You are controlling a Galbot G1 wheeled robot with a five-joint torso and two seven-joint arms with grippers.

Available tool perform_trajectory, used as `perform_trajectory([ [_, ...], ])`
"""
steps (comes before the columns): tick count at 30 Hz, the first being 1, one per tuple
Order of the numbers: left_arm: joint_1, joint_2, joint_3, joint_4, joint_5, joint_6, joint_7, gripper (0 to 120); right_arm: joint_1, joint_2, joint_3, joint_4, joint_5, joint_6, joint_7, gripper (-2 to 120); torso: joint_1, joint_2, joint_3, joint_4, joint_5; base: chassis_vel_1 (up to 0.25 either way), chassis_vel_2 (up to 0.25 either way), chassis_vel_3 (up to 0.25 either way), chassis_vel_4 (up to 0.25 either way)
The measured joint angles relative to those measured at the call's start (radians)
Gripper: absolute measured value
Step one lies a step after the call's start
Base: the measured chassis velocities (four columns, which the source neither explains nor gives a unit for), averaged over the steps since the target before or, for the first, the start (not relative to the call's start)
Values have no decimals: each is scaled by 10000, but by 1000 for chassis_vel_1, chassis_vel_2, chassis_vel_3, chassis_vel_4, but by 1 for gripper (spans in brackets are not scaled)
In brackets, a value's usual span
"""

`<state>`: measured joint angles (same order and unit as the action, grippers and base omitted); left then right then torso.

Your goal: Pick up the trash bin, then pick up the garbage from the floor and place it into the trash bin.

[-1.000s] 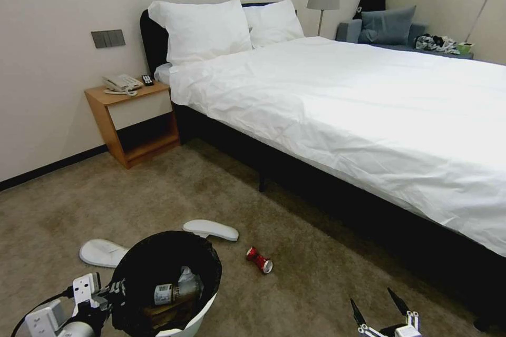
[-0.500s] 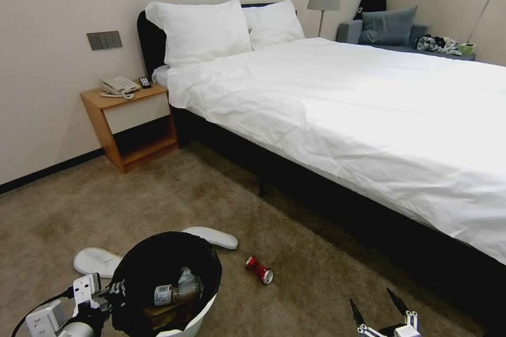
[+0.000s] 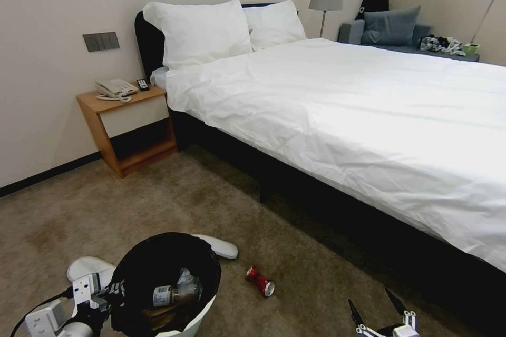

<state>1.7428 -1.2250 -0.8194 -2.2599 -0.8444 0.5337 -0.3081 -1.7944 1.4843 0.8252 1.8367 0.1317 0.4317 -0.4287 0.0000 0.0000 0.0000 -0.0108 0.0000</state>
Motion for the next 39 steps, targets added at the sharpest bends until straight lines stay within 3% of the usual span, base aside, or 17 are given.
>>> perform_trajectory([
  [39,-34,-72,126,65,114,8,-2,4,83,-69,-56,-91,53,-15,-5,100,0,0,1,0,0,-64,66,63,-66],
])
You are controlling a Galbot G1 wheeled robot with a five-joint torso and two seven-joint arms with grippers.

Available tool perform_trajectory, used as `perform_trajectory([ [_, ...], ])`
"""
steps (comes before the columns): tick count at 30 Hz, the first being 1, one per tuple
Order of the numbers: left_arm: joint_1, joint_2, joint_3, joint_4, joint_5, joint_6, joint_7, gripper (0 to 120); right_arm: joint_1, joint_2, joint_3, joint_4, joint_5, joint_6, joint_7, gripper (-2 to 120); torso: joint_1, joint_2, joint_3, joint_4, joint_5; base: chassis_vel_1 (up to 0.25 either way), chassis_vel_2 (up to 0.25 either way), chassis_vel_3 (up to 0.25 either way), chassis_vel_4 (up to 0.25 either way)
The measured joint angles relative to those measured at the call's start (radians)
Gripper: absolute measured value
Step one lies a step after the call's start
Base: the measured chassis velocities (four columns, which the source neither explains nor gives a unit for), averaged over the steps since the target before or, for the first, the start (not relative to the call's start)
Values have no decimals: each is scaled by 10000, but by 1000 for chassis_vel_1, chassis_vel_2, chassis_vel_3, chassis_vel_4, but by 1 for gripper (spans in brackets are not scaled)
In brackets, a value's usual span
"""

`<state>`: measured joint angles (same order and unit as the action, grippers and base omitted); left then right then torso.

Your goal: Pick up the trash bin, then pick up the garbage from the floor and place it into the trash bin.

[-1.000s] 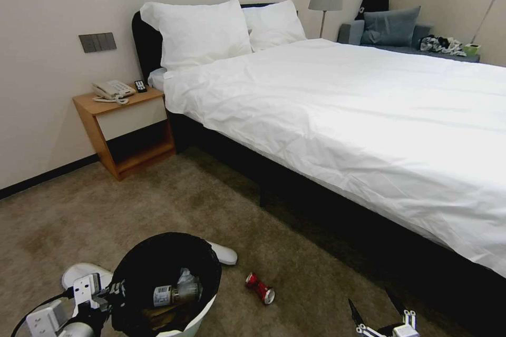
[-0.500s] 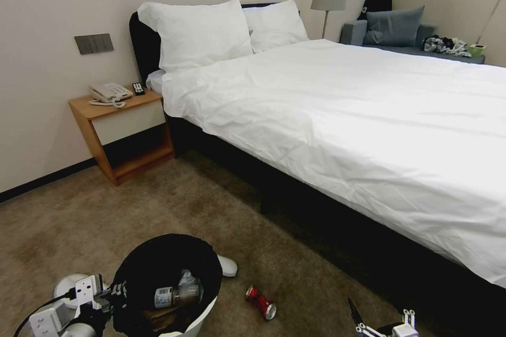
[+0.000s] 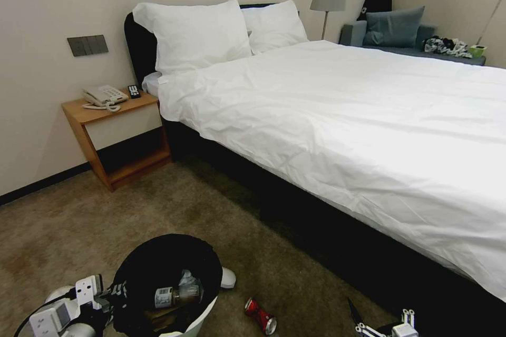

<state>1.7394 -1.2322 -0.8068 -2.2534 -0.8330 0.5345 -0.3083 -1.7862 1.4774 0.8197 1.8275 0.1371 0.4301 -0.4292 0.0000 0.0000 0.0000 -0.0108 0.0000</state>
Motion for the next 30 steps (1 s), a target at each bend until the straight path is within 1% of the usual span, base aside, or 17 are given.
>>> perform_trajectory([
  [11,101,-41,26,-71,41,-36,-20,4,65,-192,-272,-39,196,-101,190,100,1,0,0,0,0,0,0,0,0],
  [14,197,-44,25,-96,77,-58,-24,4,152,-407,-631,-38,423,-336,455,100,1,0,0,-1,0,0,0,0,0],
  [17,371,-48,-89,-189,104,-86,-29,4,573,-849,-1323,-123,619,-679,1282,100,1,0,0,1,0,0,0,0,0],
  [18,371,-48,-89,-189,104,-86,-29,4,573,-849,-1323,-123,619,-679,1282,100,1,0,0,1,0,0,0,0,0],
  [20,439,-34,-157,-250,106,-86,-29,4,837,-1210,-1735,-132,881,-1179,1627,100,1,0,0,1,1,0,0,0,0],
  [21,439,-34,-157,-250,106,-86,-29,4,837,-1210,-1735,-132,881,-1179,1627,100,1,0,0,1,1,0,0,0,0],
  [23,499,-5,-188,-316,165,-69,-39,4,1132,-1734,-2335,-78,1053,-1862,2231,100,1,0,0,-1,1,0,0,0,0],
  [24,499,-5,-188,-316,165,-69,-39,4,1132,-1734,-2335,-78,1053,-1862,2231,100,1,0,0,-1,1,0,0,0,0],
  [25,522,-5,-193,-356,198,-50,-50,4,1319,-1990,-2595,-41,1145,-2205,2467,100,1,0,0,-1,1,0,0,0,0],
  [26,522,-5,-193,-356,198,-50,-50,4,1319,-1990,-2595,-41,1145,-2205,2467,100,1,0,0,-1,1,0,0,0,0],
  [27,547,-14,-195,-400,228,-33,-57,4,1546,-2273,-2867,3,1324,-2557,2582,100,1,0,0,0,0,0,0,0,0],
  [28,547,-14,-195,-400,228,-33,-57,4,1546,-2273,-2867,3,1324,-2557,2582,100,1,0,0,0,0,0,0,0,0],
  [30,655,-56,-202,-490,313,-14,-57,4,2196,-2900,-3606,44,1825,-3407,2743,100,1,0,0,0,0,0,0,0,0],
])
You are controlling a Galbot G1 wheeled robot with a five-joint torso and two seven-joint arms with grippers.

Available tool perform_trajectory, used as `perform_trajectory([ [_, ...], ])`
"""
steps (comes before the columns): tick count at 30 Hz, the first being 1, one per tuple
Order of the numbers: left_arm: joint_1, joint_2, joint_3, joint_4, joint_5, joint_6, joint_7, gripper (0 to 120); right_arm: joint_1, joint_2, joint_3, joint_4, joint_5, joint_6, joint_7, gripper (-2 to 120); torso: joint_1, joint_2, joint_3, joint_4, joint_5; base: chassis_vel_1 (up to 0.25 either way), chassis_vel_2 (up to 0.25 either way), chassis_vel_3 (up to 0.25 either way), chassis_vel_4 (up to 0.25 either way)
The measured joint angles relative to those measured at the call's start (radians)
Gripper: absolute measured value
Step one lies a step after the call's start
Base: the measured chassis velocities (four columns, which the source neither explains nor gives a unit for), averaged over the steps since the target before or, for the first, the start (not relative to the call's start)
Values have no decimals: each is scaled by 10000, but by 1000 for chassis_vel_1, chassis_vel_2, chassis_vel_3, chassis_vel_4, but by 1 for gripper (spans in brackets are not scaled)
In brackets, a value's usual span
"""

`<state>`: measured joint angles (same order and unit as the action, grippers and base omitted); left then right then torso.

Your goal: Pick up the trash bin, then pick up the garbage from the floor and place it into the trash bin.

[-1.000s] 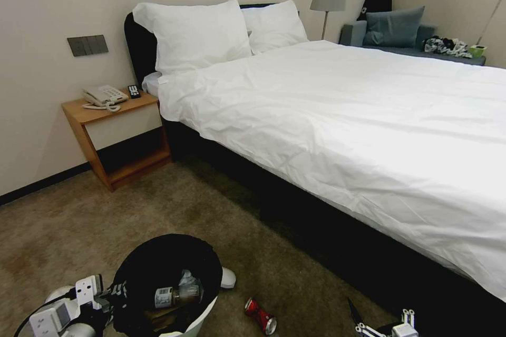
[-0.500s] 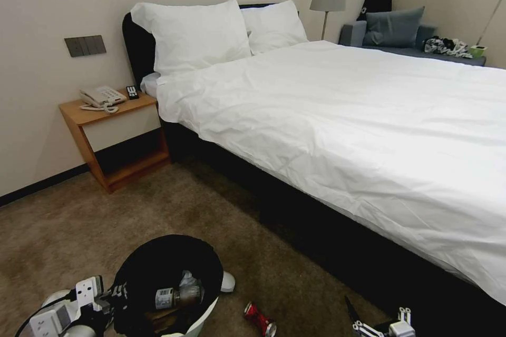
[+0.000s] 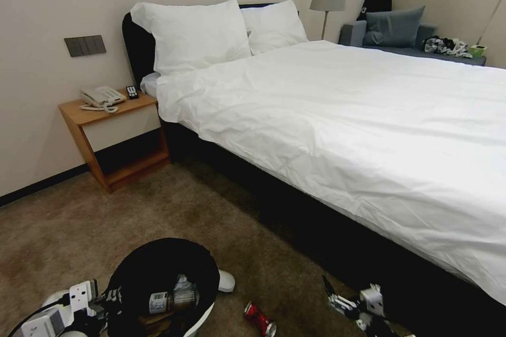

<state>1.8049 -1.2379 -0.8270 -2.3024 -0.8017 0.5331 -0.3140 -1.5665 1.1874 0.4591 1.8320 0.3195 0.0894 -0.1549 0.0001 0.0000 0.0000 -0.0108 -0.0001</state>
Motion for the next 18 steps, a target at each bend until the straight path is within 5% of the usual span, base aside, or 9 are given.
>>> perform_trajectory([
  [5,191,-108,-76,-145,137,2,0,4,1083,-651,-1224,-368,554,-820,4,100,0,0,0,3,1,0,0,0,0],
  [18,187,-246,-125,-237,320,2,-30,4,2784,-1473,-3282,-1997,342,-1150,-703,100,0,0,0,-2,0,0,0,0,0],
])
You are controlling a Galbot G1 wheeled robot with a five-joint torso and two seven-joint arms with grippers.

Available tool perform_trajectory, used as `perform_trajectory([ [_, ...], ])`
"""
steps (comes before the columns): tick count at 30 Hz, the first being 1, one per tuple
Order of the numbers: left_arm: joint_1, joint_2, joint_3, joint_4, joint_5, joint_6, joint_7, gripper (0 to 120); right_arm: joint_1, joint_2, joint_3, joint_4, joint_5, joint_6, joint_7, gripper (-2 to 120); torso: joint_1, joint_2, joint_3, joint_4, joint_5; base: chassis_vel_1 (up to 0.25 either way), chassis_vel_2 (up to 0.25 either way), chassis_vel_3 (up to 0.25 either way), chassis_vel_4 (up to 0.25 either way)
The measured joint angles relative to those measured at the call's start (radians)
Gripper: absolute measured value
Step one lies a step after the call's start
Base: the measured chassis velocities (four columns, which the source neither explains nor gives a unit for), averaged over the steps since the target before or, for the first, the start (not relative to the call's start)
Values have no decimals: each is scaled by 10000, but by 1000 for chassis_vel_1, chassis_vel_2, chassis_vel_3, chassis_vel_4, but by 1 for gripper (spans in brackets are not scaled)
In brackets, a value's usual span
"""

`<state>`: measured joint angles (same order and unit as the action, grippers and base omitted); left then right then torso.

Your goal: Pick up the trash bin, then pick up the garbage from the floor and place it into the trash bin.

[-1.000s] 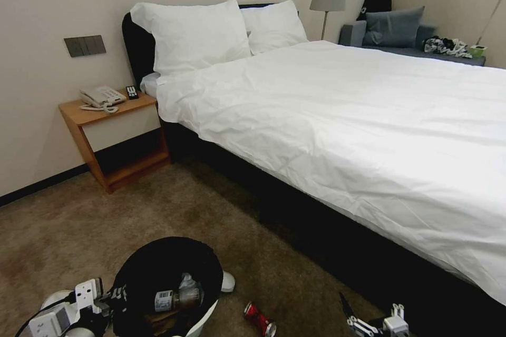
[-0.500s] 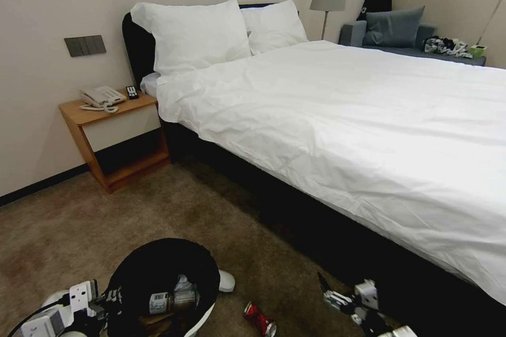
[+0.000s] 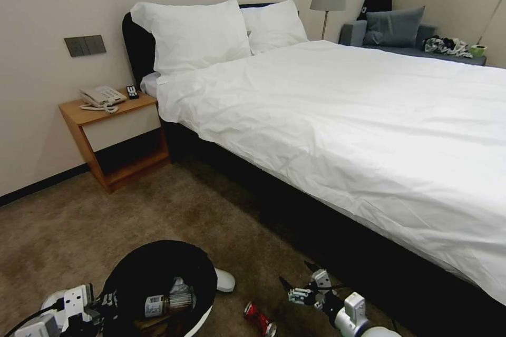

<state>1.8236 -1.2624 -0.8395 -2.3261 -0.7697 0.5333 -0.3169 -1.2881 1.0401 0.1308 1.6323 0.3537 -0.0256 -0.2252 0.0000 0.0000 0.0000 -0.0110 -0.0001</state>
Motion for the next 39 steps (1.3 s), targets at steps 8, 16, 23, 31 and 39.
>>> perform_trajectory([
  [8,21,-17,-18,-1,11,-12,5,4,809,119,-1052,-959,-440,73,-420,100,0,0,0,2,1,0,0,0,0],
  [16,0,50,-41,-1,-13,-15,27,4,1679,106,-2132,-1714,-915,9,-522,100,0,0,0,2,-1,0,0,0,0],
  [23,-8,-4,-35,43,-9,-33,46,4,2071,338,-2823,-2159,-475,-360,-289,100,0,0,0,2,0,0,0,0,0],
  [31,-28,-13,-41,46,-5,-36,50,4,2411,817,-3472,-2630,280,-703,23,100,0,0,0,2,0,0,0,0,0],
  [39,-6,-22,-40,8,5,-36,50,4,2577,921,-3713,-2723,953,-988,196,100,0,1,-1,2,0,0,0,0,0],
])
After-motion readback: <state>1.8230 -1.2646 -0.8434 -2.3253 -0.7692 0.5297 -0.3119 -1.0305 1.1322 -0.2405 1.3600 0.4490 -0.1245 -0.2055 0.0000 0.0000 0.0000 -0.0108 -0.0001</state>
